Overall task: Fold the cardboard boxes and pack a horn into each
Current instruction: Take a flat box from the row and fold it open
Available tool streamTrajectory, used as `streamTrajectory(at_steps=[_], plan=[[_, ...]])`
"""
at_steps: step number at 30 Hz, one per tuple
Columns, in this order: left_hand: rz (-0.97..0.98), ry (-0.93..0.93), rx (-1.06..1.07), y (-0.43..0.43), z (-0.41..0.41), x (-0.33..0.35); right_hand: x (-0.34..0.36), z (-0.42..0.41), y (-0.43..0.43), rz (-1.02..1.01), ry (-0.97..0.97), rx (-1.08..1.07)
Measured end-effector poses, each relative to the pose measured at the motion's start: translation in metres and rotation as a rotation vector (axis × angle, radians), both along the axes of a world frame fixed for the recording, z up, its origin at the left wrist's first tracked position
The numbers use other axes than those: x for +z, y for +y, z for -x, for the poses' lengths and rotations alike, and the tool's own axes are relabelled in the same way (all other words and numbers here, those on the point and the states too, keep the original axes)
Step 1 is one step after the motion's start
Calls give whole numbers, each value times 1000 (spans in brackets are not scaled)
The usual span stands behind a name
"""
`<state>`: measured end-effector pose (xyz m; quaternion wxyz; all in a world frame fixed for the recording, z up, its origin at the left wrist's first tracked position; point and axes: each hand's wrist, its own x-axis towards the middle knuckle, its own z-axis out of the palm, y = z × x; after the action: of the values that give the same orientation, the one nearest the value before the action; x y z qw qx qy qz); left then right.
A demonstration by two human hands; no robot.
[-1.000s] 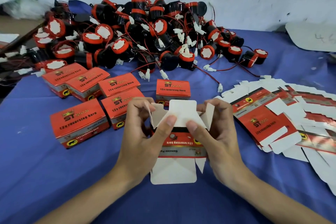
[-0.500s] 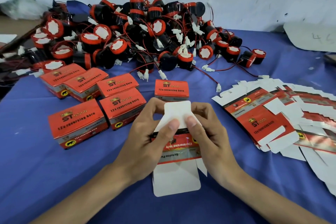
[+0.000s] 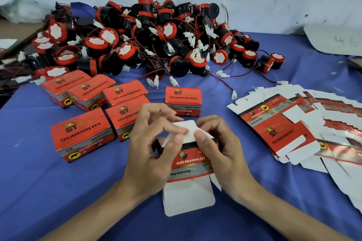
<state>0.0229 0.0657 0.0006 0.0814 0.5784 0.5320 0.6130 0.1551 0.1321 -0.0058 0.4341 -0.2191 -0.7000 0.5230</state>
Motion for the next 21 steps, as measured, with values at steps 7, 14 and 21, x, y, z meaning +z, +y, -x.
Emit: streamTrajectory(at_steps=[7,14,21], plan=[[-64,99,41,-2,-5,-2,2,0,0,-82,-19,-37],[67,117,-72,-5,-7,-2,1,-1,0,-136,-9,-63],[180,218,185,3,10,4,8,-8,10,-558,-37,-465]])
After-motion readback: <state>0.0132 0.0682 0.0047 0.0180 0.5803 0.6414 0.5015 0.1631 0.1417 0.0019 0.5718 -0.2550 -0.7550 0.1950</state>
